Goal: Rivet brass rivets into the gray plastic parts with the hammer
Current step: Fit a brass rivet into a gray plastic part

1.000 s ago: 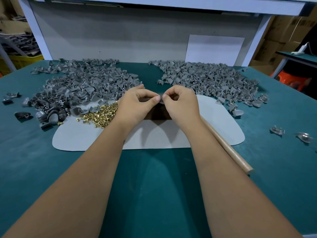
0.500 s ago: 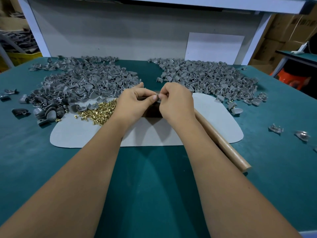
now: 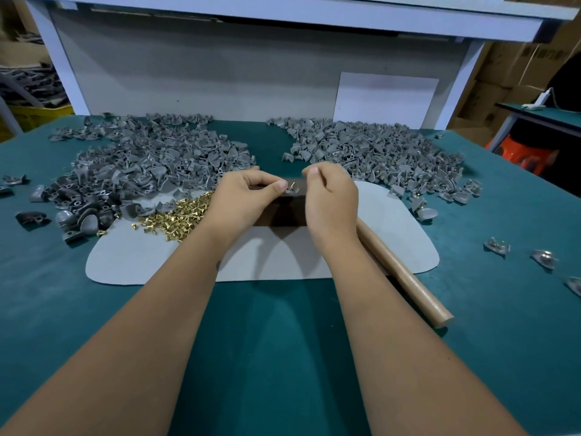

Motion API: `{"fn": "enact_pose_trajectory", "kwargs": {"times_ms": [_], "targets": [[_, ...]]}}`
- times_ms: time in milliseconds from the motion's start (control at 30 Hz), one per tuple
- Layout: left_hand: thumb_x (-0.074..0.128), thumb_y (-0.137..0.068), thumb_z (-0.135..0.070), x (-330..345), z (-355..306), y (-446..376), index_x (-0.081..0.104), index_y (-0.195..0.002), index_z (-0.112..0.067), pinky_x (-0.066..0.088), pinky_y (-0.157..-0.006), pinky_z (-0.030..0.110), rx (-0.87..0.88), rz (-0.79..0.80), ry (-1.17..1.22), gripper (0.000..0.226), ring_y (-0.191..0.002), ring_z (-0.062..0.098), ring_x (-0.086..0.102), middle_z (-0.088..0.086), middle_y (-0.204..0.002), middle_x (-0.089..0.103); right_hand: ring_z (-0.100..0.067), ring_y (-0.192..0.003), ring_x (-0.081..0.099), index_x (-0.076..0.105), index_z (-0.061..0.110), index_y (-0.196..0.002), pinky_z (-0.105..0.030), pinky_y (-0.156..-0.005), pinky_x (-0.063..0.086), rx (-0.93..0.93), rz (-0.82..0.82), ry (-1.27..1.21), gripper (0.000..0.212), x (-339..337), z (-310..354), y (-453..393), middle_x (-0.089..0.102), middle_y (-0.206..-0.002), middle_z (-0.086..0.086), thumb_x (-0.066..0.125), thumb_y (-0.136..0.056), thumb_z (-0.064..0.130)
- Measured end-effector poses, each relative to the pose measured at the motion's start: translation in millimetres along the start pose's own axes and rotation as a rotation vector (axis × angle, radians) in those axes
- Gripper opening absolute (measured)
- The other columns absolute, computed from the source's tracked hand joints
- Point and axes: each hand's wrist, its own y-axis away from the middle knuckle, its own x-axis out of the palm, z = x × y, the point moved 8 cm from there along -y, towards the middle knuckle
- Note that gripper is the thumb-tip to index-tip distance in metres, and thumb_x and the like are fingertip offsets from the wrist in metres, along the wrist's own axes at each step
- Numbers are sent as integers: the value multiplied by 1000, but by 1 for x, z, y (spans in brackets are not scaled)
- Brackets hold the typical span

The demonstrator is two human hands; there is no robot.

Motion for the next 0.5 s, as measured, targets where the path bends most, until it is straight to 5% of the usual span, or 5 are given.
{"fn": "enact_pose_trajectory", "kwargs": {"times_ms": [200,333,400,500], "targets": [[72,-88,-20,-5,0,3,78,-87,-20,51,-102,43,-43,-66,73,6,-98,17,69,5,-98,75,-14,-87,53,63,18,-83,-27,-71,37,164,-84,-70,21,-12,-20,-6,61,-94,0,45,-92,13],[73,-88,-19,-7,3,2,77,-80,-25,57,-75,25,-58,-83,69,10,-73,6,68,-9,-77,75,-10,-90,52,60,25,-82,-25,-74,36,140,-48,-14,19,-9,-19,-6,60,-98,3,48,-89,13],[74,-87,-20,-6,4,3,77,-79,-28,55,-71,20,-67,-93,28,12,-78,7,68,-10,-81,75,-10,-90,52,61,25,-83,-25,-75,39,132,-49,1,19,-9,-19,-6,60,-99,4,48,-88,12],[75,-86,-23,-7,6,2,76,-83,-29,54,-89,30,-75,-123,-68,7,-99,18,66,0,-102,73,-11,-89,53,63,24,-83,-28,-79,43,135,-48,23,20,-10,-20,-6,59,-98,5,49,-87,10]]}}
